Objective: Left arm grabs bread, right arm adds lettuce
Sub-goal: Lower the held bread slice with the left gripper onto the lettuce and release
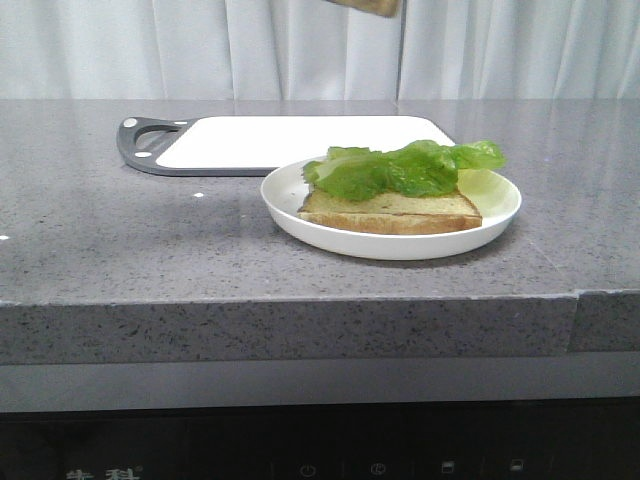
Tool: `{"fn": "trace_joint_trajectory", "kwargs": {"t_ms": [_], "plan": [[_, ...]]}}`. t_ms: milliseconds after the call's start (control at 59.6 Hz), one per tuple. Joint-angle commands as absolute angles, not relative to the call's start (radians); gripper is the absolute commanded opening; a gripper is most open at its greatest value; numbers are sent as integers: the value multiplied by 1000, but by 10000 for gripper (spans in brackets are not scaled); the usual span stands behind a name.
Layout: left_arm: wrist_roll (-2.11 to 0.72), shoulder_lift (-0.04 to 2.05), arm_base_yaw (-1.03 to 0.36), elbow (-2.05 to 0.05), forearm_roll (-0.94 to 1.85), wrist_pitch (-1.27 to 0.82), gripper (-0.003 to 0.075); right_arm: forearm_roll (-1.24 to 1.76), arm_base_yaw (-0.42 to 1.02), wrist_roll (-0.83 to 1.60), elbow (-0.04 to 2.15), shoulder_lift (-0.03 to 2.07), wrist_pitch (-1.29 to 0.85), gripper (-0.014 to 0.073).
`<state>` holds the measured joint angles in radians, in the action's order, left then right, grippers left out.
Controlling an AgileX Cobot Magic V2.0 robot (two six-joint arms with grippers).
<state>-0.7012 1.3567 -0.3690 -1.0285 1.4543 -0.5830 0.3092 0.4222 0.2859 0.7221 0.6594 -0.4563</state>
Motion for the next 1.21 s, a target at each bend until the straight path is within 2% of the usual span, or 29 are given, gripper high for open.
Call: {"fn": "trace_joint_trajectory", "kwargs": {"t_ms": [0,269,503,621,688,772,856,1057,1192], "plan": [[-790,1396,-391,-1064,1657,-589,-20,317,423,295,747,640,-406,-58],[-919,1570,-486,-1064,1835,-593,-20,317,423,295,747,638,-415,-58],[-926,1624,-490,-1064,1832,-618,-10,317,423,295,747,638,-412,-58],[-926,1625,-490,-1064,1815,-625,101,317,423,295,747,638,-412,-59],[-926,1625,-488,-1064,1811,-646,218,317,423,295,747,638,-412,-59],[-926,1625,-479,-1064,1809,-685,316,317,423,295,747,638,-412,-59],[-926,1615,-460,-1064,1796,-754,372,317,423,294,747,638,-412,-59],[-926,1543,-415,-1064,1743,-806,374,318,423,265,747,638,-407,-59],[-904,1492,-355,-1064,1639,-780,333,318,423,265,747,638,-415,-59]]}}
